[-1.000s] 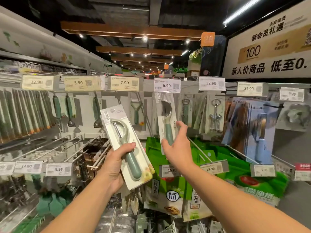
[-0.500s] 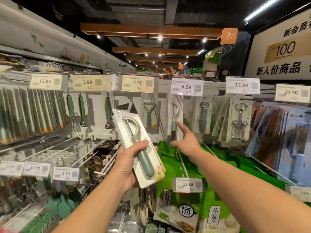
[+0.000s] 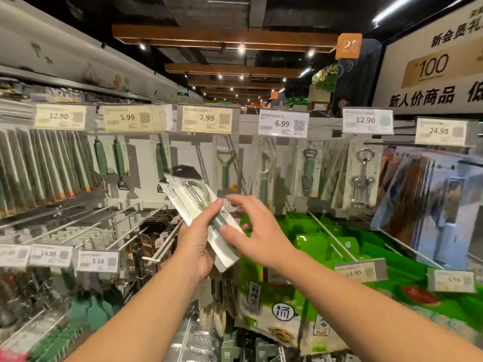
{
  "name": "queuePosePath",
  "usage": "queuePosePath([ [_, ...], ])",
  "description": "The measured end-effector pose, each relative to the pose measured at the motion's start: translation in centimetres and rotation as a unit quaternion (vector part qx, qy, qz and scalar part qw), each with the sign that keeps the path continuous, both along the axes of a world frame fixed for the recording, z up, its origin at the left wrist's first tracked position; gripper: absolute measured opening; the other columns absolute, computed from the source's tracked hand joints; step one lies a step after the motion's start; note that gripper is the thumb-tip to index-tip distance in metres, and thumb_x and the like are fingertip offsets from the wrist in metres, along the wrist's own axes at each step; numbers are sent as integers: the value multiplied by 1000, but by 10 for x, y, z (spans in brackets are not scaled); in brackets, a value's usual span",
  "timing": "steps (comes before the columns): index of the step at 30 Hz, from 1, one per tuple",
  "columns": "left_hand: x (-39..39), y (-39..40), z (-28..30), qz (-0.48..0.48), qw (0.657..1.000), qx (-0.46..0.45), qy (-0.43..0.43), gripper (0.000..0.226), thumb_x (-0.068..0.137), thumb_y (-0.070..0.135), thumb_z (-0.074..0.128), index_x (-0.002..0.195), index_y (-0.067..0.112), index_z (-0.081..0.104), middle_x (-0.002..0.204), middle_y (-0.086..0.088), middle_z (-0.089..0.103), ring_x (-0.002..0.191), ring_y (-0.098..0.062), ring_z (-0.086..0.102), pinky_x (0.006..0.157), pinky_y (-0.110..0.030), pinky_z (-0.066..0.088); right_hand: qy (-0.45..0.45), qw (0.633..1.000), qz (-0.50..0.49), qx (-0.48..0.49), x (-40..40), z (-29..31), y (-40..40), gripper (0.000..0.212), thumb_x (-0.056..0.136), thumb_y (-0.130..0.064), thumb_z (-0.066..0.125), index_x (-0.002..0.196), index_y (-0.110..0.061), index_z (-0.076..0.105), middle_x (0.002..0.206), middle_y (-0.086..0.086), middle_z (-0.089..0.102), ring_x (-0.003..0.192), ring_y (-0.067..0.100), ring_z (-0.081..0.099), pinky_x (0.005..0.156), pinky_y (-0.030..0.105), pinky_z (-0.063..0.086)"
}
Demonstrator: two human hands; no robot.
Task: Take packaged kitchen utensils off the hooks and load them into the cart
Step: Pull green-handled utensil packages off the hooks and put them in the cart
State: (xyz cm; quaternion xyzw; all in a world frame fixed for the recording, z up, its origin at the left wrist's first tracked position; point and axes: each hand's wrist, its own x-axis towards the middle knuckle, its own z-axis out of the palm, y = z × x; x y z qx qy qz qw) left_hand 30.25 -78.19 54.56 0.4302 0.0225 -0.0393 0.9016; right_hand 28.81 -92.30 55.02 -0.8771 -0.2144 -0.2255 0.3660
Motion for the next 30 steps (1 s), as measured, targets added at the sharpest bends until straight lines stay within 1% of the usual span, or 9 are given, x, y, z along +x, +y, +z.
queuePosePath([
  [4, -11, 1, -3, -1, 1000, -6, 0, 70, 51, 45, 96, 114, 19, 81, 120, -11, 77, 108, -32, 76, 101, -54, 57, -11, 998, -1, -55, -12, -1, 12, 80, 69, -63, 67, 141, -30, 54, 118, -14, 50, 114, 2, 51, 102, 28, 47],
  [9, -22, 9, -6, -17, 999, -26, 8, 109, 30, 49, 107, 127, 14, 75, 123, -20, 75, 111, -42, 73, 96, -64, 57, 21, 1000, 10, -21, -21, -4, 18, 63, 88, -45, 66, 146, -25, 52, 137, -7, 61, 125, 7, 56, 110, 32, 44],
  [12, -34, 10, -2, -20, 1000, 13, -8, 81, 57, 36, 101, 130, 12, 72, 120, -22, 76, 108, -43, 74, 85, -58, 61, 28, 999, -6, -26, -25, -5, 19, 54, 100, -34, 58, 150, -22, 41, 144, -2, 54, 131, 11, 49, 111, 29, 39],
  [14, -38, 12, -3, -8, 999, 40, -18, 53, 78, 15, 87, 128, 10, 72, 114, -21, 78, 102, -42, 76, 84, -58, 62, 36, 998, -46, -21, -25, -7, 15, 58, 104, -39, 50, 156, -21, 31, 154, 1, 43, 141, 14, 39, 116, 28, 31],
  [16, -39, 14, -4, -7, 997, 76, -13, 42, 84, 6, 82, 124, 7, 72, 107, -21, 79, 95, -40, 78, 84, -58, 63, 26, 995, -90, -15, -28, -11, 7, 62, 105, -44, 45, 159, -23, 23, 156, 3, 37, 142, 17, 38, 117, 33, 32],
  [20, -41, 20, 0, 1, 994, 111, 15, 31, 85, 5, 82, 114, 3, 72, 103, -25, 78, 78, -34, 78, 78, -50, 64, -33, 983, -174, -40, -43, -24, -17, 58, 105, -47, 41, 157, -35, 17, 132, 1, 38, 103, 24, 58, 87, 41, 51],
  [23, -39, 26, 0, 25, 992, 120, 23, 35, 83, 5, 84, 115, 2, 71, 104, -27, 77, 87, -38, 77, 87, -59, 62, -67, 973, -220, -18, -47, -34, -33, 56, 105, -47, 42, 152, -38, 14, 121, -1, 34, 84, 24, 56, 73, 42, 53],
  [26, -38, 29, -1, 29, 992, 117, 24, 36, 81, 6, 86, 114, 4, 71, 105, -27, 77, 99, -44, 76, 91, -66, 59, -84, 966, -244, -7, -46, -38, -42, 57, 104, -45, 44, 151, -36, 15, 117, -3, 31, 80, 23, 53, 70, 41, 51],
  [30, -36, 31, -2, 29, 991, 128, 18, 34, 83, 6, 85, 113, 3, 71, 106, -27, 77, 95, -41, 76, 91, -59, 61, -114, 965, -236, 29, -49, -39, -41, 55, 103, -40, 48, 148, -40, 16, 120, -1, 34, 86, 26, 56, 77, 43, 52],
])
